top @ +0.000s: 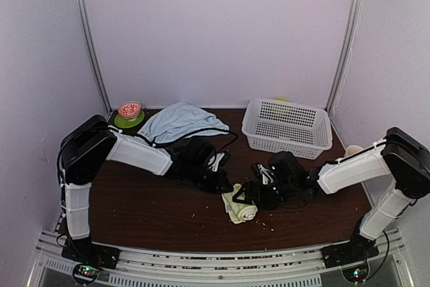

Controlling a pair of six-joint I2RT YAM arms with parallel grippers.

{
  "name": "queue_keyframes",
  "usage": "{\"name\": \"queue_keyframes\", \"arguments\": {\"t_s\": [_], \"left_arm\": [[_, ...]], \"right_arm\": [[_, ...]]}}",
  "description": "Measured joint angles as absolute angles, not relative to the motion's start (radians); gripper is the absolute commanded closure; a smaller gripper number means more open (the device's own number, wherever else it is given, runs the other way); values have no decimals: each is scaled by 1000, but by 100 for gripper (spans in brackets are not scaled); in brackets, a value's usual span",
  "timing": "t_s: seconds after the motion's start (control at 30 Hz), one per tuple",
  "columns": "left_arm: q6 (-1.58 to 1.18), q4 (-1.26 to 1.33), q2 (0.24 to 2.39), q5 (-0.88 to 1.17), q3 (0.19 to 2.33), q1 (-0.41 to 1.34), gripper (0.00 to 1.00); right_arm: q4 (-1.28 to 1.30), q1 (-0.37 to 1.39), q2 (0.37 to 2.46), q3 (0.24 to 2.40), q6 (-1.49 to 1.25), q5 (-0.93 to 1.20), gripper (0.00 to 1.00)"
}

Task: Roll the towels
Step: Pick up the towel from the center of the board.

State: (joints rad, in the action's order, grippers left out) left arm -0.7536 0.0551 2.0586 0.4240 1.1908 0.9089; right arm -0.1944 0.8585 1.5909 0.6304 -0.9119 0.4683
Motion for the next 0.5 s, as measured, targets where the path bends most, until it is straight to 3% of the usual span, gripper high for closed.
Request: {"name": "queue_keyframes", "arguments": {"t_s": [0.17,0.5], "left_arm": [[-754,64,2054,418,1180,908,100],[-753,60,2053,399,1173,907,100]], "right_arm": [[-287,859,1639,630,-954,506,26],[-327,869,1701,629,-1003,525,74]]}}
